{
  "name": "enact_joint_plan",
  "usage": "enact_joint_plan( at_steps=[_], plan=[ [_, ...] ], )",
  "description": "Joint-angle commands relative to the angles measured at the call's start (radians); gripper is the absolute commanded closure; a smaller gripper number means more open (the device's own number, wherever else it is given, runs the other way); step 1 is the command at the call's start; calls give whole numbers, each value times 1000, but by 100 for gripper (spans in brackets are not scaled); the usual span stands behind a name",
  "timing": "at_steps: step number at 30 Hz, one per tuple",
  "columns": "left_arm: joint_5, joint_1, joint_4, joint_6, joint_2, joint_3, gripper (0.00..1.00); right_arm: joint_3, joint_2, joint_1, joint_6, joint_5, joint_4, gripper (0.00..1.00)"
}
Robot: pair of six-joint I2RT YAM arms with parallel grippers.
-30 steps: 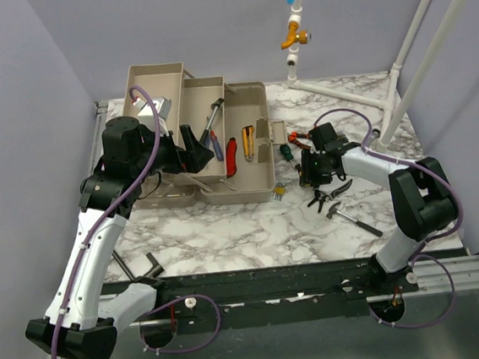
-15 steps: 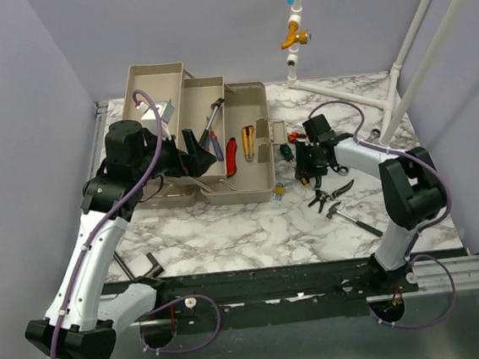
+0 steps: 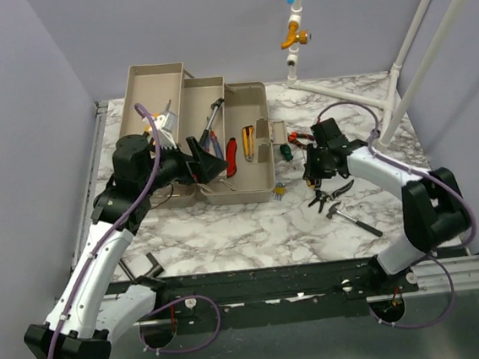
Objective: Pack the tool kit
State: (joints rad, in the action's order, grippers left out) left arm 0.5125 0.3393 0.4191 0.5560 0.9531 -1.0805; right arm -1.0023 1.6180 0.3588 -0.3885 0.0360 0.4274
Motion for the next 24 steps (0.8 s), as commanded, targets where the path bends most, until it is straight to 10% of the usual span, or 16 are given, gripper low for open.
enact_joint_plan(
  at_steps=[1, 14, 24],
  plan=[
    [41, 107, -222, 174, 10, 96, 3, 63, -214, 4, -34, 6, 19, 96],
    [-138, 439, -539, 315, 276, 109, 6, 266, -766, 5, -126, -552, -222, 99],
    [-153, 496, -627, 358, 435, 6, 33, 288, -821, 5, -158, -757, -284, 99]
  ],
)
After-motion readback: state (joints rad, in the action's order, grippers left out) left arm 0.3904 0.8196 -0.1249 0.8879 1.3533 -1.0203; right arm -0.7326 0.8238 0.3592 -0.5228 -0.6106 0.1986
